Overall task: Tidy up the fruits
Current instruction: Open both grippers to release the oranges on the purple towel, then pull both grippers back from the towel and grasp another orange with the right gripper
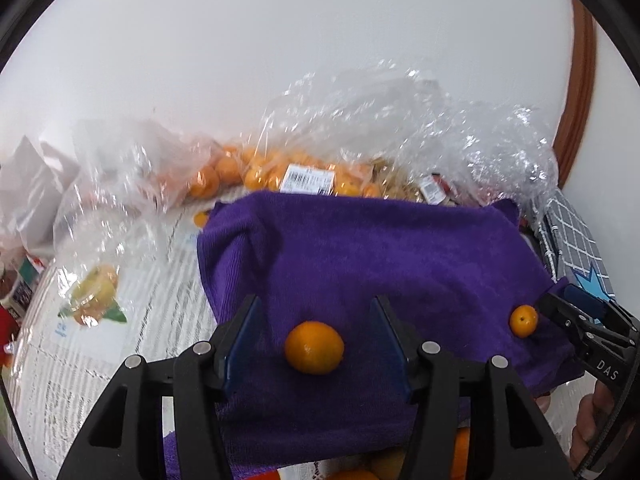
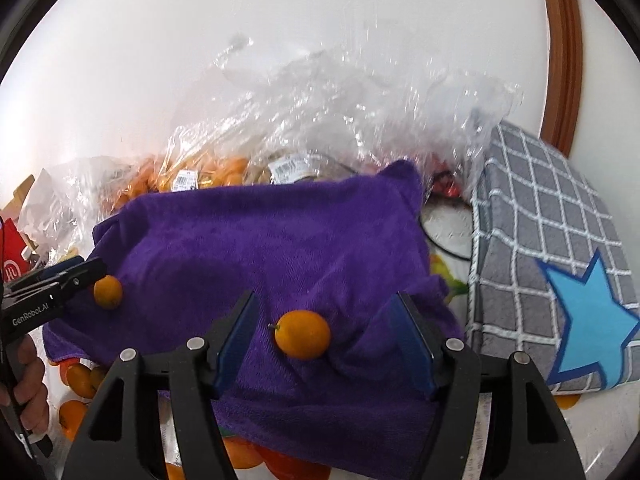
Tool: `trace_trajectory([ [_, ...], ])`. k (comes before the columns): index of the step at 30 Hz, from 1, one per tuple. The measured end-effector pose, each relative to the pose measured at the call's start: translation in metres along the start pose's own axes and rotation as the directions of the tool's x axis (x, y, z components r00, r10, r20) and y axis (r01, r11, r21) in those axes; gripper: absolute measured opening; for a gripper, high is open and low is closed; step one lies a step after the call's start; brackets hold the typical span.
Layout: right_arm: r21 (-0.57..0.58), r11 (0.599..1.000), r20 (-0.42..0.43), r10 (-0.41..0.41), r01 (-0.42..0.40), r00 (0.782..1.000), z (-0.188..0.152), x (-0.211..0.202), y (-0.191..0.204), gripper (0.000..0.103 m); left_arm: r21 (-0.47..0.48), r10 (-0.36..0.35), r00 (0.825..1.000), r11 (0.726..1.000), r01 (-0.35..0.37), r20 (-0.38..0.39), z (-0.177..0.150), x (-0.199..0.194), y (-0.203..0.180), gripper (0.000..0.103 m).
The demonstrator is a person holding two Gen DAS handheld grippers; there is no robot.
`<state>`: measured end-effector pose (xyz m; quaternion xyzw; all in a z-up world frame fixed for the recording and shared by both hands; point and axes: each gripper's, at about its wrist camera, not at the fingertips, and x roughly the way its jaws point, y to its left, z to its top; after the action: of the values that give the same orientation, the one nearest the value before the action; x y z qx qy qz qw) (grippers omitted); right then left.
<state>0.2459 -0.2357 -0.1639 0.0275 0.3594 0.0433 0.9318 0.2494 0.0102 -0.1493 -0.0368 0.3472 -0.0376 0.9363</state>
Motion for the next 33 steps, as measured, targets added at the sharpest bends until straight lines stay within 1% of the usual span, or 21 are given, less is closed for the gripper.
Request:
trace_trajectory([
  [3, 0.013, 1.0, 0.021, -0.014, 0.013, 1.0, 0.002, -0.005, -0.003, 0.067, -0.003, 0.001, 1.0, 1.0, -0.001, 0.027, 0.003, -0.006, 0.0, 0.054],
  [5, 0.031, 0.999, 0.037, -0.029, 0.028, 0.999, 0.004, -0.008, -0.006, 0.067, -0.011, 0.021, 0.999, 1.0, -0.021, 0.045, 0.004, -0.009, 0.001, 0.054],
  [6, 0.039, 0.999, 0.034, -0.022, 0.02, 0.999, 0.005, -0.009, -0.008, 0.067, -0.012, 0.029, 0.998, 1.0, -0.028, 0.049, 0.005, -0.01, 0.002, 0.054],
  [8, 0.048, 0.999, 0.003, -0.008, 0.008, 1.0, 0.008, -0.008, -0.01, 0.067, -0.021, 0.031, 0.998, 0.999, -0.03, 0.048, 0.006, -0.011, 0.004, 0.054],
  [10, 0.07, 0.998, -0.012, -0.006, 0.007, 1.0, 0.008, -0.005, -0.013, 0.065, -0.029, 0.008, 0.999, 1.0, -0.006, 0.047, 0.008, -0.015, 0.005, 0.054],
  [12, 0.085, 0.996, -0.04, -0.001, 0.004, 0.999, 0.009, -0.003, -0.015, 0.058, -0.034, 0.0, 0.998, 0.999, 0.003, 0.061, 0.011, -0.022, 0.004, 0.054],
  [14, 0.08, 0.997, -0.05, -0.013, 0.017, 0.999, 0.009, -0.007, -0.013, 0.056, -0.034, -0.006, 0.997, 0.999, 0.009, 0.075, 0.013, -0.03, 0.002, 0.054],
  [15, 0.076, 0.997, -0.043, -0.018, 0.021, 0.999, 0.01, -0.012, -0.012, 0.056, -0.035, -0.009, 0.997, 0.999, 0.012, 0.076, 0.013, -0.035, 0.002, 0.054],
  [17, 0.065, 0.998, -0.029, -0.015, 0.017, 0.999, 0.008, -0.028, -0.009, 0.056, -0.023, -0.043, 0.997, 0.999, 0.045, 0.065, 0.01, -0.045, 0.0, 0.054],
  [18, 0.061, 0.998, -0.024, -0.017, 0.018, 1.0, 0.006, -0.036, -0.008, 0.056, -0.014, -0.047, 0.997, 0.999, 0.048, 0.06, 0.008, -0.049, -0.002, 0.054],
  [22, 0.033, 0.999, -0.019, -0.033, 0.034, 0.999, -0.007, -0.064, -0.001, 0.056, 0.01, -0.022, 0.998, 1.0, 0.021, 0.054, -0.005, -0.07, -0.004, 0.054],
  [26, 0.017, 0.999, -0.013, -0.037, 0.037, 0.999, -0.023, -0.088, 0.006, 0.057, 0.003, -0.037, 0.999, 0.999, 0.037, 0.006, -0.02, -0.083, 0.0, 0.054],
  [28, 0.006, 1.0, -0.008, -0.029, 0.029, 1.0, -0.032, -0.098, 0.011, 0.06, 0.001, -0.028, 1.0, 1.0, 0.028, -0.014, -0.03, -0.088, 0.004, 0.054],
  [30, -0.017, 1.0, -0.01, -0.015, 0.015, 1.0, -0.044, -0.106, 0.017, 0.071, 0.01, -0.007, 0.999, 1.0, 0.008, -0.041, -0.042, -0.094, 0.008, 0.054],
  [31, -0.028, 0.999, -0.014, -0.017, 0.017, 1.0, -0.048, -0.107, 0.02, 0.073, 0.011, 0.003, 0.999, 1.0, -0.002, -0.055, -0.048, -0.096, 0.011, 0.057],
  [33, -0.054, 0.998, -0.033, -0.03, 0.029, 0.999, -0.06, -0.11, 0.027, 0.074, 0.007, 0.02, 0.997, 1.0, -0.019, -0.078, -0.057, -0.098, 0.018, 0.059],
])
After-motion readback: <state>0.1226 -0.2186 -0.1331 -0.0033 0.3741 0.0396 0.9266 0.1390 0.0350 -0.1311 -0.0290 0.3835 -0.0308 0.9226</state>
